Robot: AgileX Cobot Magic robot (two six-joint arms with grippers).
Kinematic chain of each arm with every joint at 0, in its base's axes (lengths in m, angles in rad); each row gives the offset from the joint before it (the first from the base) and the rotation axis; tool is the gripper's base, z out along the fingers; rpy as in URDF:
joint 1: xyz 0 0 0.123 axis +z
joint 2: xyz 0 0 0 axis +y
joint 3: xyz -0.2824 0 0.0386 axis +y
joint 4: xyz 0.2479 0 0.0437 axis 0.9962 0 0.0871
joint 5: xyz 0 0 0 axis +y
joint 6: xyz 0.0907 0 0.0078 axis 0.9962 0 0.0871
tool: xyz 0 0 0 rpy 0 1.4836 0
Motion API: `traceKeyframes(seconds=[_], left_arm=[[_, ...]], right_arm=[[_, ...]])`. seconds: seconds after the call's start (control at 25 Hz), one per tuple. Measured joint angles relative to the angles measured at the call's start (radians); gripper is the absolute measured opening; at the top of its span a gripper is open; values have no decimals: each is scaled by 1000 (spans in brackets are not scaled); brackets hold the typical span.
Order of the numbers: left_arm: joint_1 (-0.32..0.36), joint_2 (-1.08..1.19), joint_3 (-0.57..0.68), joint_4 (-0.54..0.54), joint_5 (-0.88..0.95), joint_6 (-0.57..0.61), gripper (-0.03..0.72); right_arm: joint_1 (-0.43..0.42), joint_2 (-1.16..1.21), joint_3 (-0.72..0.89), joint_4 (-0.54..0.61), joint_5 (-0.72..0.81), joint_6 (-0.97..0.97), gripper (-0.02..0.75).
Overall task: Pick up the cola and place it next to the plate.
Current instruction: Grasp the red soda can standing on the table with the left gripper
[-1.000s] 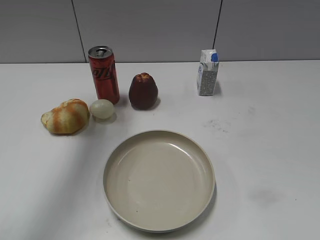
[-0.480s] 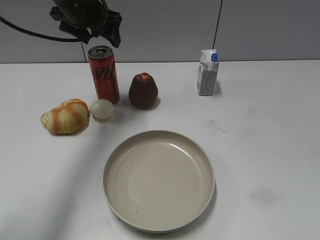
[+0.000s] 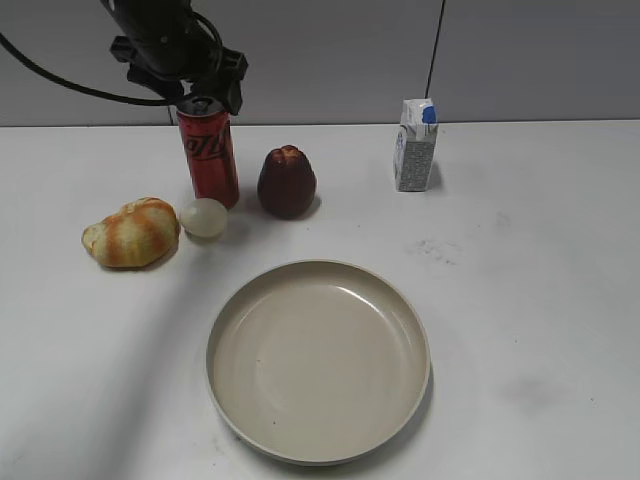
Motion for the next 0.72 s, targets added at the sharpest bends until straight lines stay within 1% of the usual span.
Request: traceKeyframes(seconds=[0.32,0.4,0.6,0.72], left_arm=[[0,45,0,19,2,-1,645],[0,50,0,19,1,-1,618],[1,50,0,28,-10,-1,505],[1,50,0,38,-10,-1,496]], right_arm=[[0,0,0,0,0,1,535],[0,0,0,0,0,1,535],[0,0,0,0,0,1,535],[0,0,0,0,0,1,535]])
